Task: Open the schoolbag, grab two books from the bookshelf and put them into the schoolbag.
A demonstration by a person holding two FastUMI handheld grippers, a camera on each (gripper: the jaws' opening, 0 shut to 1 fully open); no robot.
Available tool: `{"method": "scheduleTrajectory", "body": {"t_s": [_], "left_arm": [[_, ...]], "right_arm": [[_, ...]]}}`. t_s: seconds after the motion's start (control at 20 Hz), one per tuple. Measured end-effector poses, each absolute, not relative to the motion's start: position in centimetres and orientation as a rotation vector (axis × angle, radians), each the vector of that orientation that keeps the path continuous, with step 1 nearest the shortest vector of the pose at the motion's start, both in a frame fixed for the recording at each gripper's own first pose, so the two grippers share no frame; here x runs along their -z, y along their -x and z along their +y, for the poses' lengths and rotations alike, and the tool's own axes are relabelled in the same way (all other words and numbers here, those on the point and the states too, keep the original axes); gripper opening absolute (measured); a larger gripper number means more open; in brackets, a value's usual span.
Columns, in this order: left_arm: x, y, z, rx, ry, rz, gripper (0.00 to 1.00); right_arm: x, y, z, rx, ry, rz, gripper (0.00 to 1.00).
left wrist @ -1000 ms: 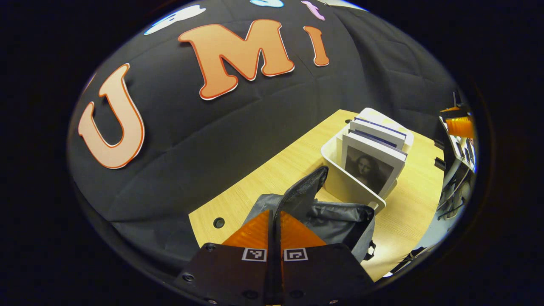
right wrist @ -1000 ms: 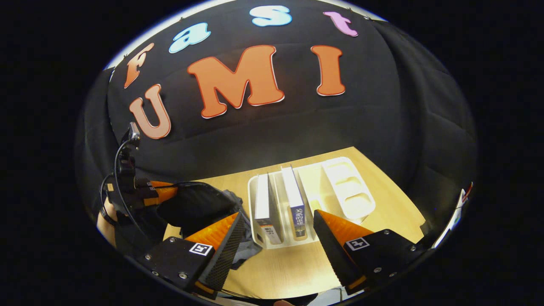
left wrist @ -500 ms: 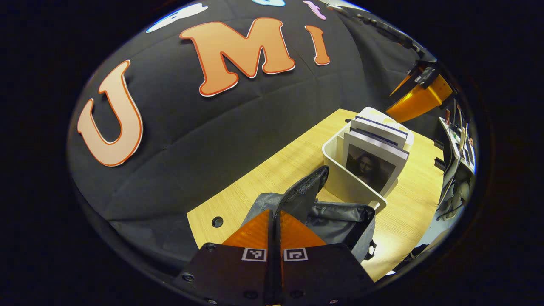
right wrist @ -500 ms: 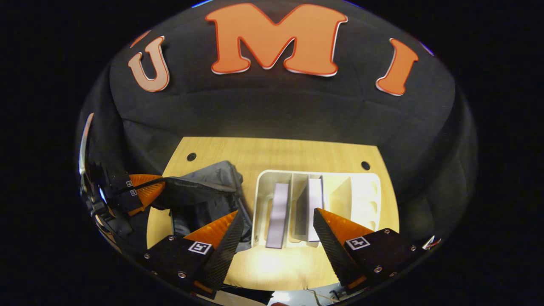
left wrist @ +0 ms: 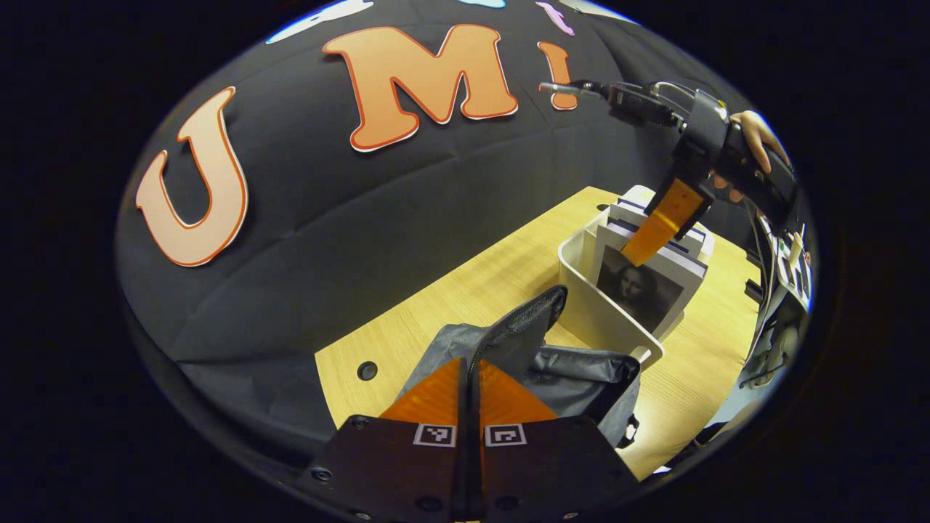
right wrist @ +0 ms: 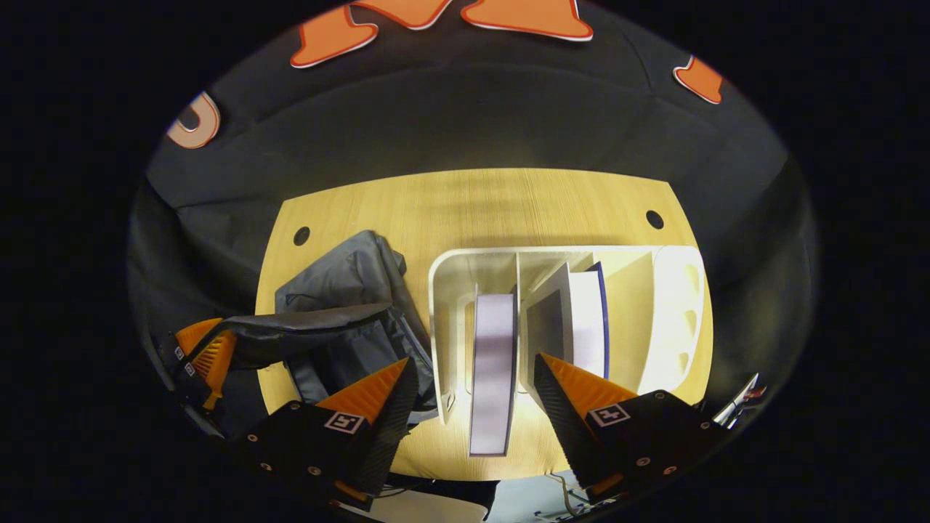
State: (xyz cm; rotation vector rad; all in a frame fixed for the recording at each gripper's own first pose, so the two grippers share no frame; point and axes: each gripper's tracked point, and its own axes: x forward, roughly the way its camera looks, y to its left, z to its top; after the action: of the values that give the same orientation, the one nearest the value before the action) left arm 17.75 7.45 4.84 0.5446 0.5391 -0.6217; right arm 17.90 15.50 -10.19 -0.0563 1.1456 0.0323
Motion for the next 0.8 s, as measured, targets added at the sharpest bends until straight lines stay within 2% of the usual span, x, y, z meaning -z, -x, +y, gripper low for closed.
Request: {"method": "scheduleTrajectory", "body": {"t_s": [0.15,0.25,0.35,0.4,0.45,0.6,0.65,0.7,0.8], "left_arm": [[-4.6,-17.8,7.6,0.619,-0.546,0.550,0.01],[-4.5,-17.9,7.6,0.619,-0.547,0.556,0.01],[-4.5,-17.9,7.6,0.622,-0.549,0.560,0.00],[-4.3,-17.9,7.6,0.624,-0.547,0.563,0.00],[-4.3,-17.9,7.6,0.626,-0.545,0.567,0.01],[-4.2,-17.8,7.6,0.628,-0.536,0.572,0.01],[-4.2,-17.7,7.5,0.630,-0.532,0.570,0.00],[-4.2,-17.5,7.6,0.633,-0.527,0.571,0.00],[-4.2,-17.3,7.5,0.639,-0.519,0.572,0.00]], "right_arm": [[12.6,-18.2,15.5,-0.009,0.021,1.191,0.92],[13.8,-18.2,15.2,0.004,0.009,1.213,0.83],[14.6,-18.0,15.3,0.003,0.000,1.231,0.70],[15.0,-18.0,15.2,0.005,-0.010,1.232,0.58],[15.1,-18.0,15.2,0.014,-0.014,1.225,0.40],[14.1,-17.6,15.1,0.034,-0.033,1.223,0.37],[13.5,-17.4,15.3,0.037,-0.046,1.218,0.27],[12.7,-17.1,15.4,0.038,-0.057,1.210,0.36],[10.5,-16.5,15.3,0.048,-0.043,1.184,0.36]]}}
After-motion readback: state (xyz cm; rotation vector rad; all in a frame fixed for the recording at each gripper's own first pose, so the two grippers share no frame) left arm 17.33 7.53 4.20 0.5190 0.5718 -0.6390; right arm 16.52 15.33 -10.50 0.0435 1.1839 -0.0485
